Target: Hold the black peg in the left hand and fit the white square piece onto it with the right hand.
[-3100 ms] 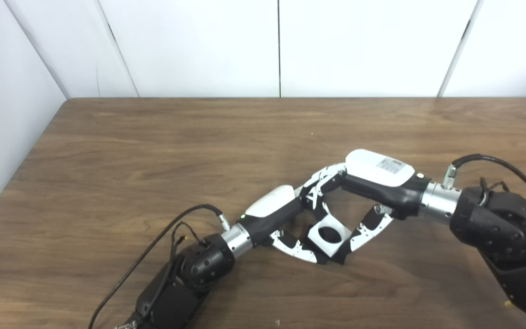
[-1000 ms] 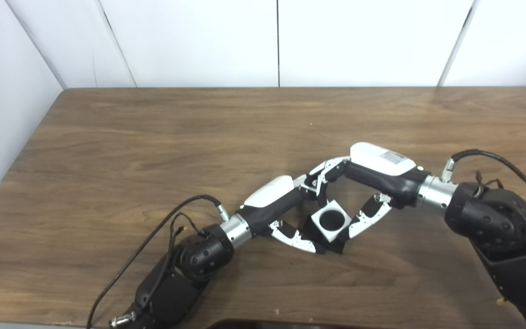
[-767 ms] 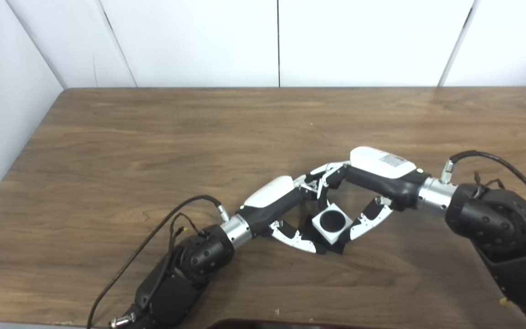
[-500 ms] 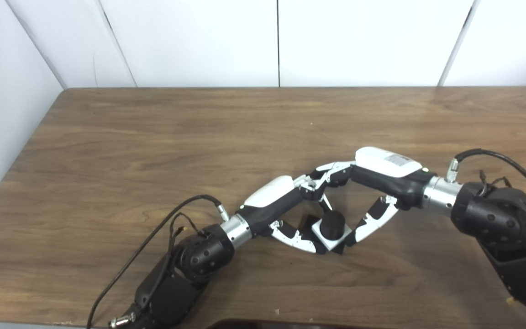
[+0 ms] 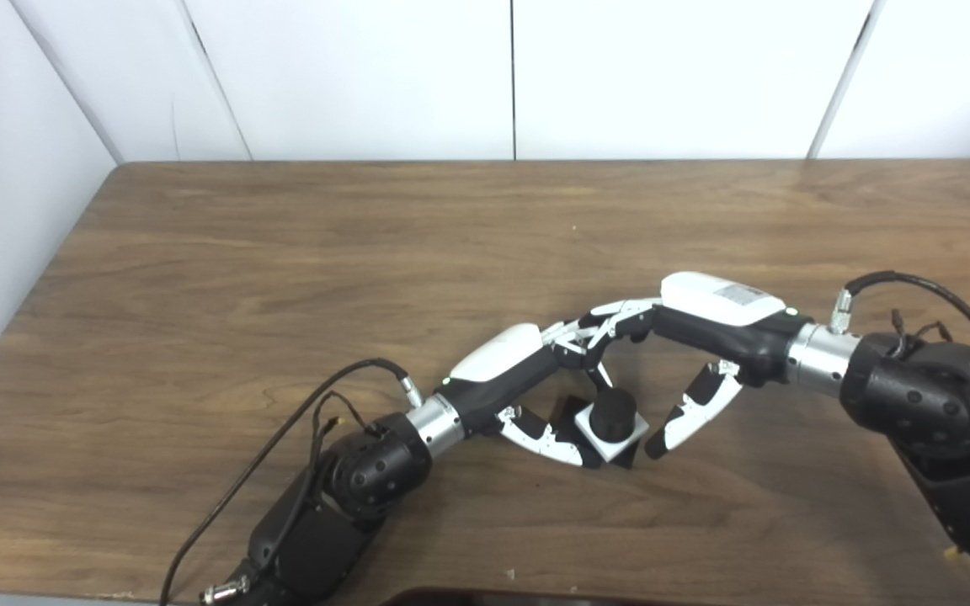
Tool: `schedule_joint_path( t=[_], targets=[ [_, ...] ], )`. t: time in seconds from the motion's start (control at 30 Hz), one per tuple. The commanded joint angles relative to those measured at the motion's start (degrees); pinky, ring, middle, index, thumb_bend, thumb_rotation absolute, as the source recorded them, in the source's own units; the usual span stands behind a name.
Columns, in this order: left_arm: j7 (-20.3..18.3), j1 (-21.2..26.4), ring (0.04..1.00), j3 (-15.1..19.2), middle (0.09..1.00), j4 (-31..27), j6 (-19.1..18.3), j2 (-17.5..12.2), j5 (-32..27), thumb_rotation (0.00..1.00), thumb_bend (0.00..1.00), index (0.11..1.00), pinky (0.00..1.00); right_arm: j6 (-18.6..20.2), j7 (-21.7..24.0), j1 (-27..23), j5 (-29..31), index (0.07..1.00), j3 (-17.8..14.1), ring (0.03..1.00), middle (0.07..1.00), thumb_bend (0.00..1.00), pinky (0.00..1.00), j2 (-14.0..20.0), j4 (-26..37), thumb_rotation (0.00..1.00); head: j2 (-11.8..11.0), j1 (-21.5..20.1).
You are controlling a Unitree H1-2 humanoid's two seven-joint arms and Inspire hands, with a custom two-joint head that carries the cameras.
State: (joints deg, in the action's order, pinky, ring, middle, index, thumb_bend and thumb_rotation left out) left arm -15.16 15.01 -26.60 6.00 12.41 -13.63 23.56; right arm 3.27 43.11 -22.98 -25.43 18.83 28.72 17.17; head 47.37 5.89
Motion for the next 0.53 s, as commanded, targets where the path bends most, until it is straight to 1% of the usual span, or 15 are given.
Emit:
schedule_joint_path(
  t=[0.0,0.1,0.17,0.27,0.43,0.5],
  targets=[
    [-1.80,-0.95,1.000,-0.99,1.000,0.62,-0.37,-1.67,2.61,0.08,0.52,0.492,1.00,0.73,-0.73,-3.79,1.09,0.764,-1.95,0.854,0.878,0.84,0.72,1.08,1.63,0.27,-0.09,-0.51],
    [-1.62,-1.14,1.000,-0.85,1.000,1.07,0.16,-1.69,2.19,0.08,0.52,0.491,1.00,0.88,-1.66,-4.68,1.62,0.758,-3.28,0.842,0.869,0.83,0.69,0.97,1.49,0.26,-0.22,-1.18],
    [-1.74,-1.20,1.000,-0.77,1.000,1.15,0.08,-1.75,1.95,0.08,0.52,0.491,1.00,0.62,-2.27,-5.16,1.79,0.752,-4.00,0.831,0.870,0.82,0.67,0.84,1.22,0.23,-0.28,-1.57],
    [-1.92,-1.23,1.000,-0.68,1.000,1.12,0.00,-1.98,1.73,0.08,0.52,0.491,1.00,1.43,-2.72,-5.94,1.56,0.751,-5.15,0.830,0.873,0.81,0.67,0.79,1.51,0.23,-0.48,-2.17],
    [-1.94,-1.33,1.000,-0.65,1.000,0.90,0.10,-2.44,1.87,0.08,0.52,0.491,1.00,3.42,-3.55,-6.84,2.34,0.755,-7.88,0.837,0.872,0.80,0.69,1.26,2.42,0.20,-0.67,-3.21],
    [-1.97,-1.39,1.000,-0.59,1.000,0.84,0.14,-2.57,1.75,0.08,0.52,0.491,1.00,4.05,-4.30,-6.69,3.06,0.752,-9.19,0.828,0.864,0.79,0.67,1.14,2.41,0.18,-0.78,-3.65]
  ],
)
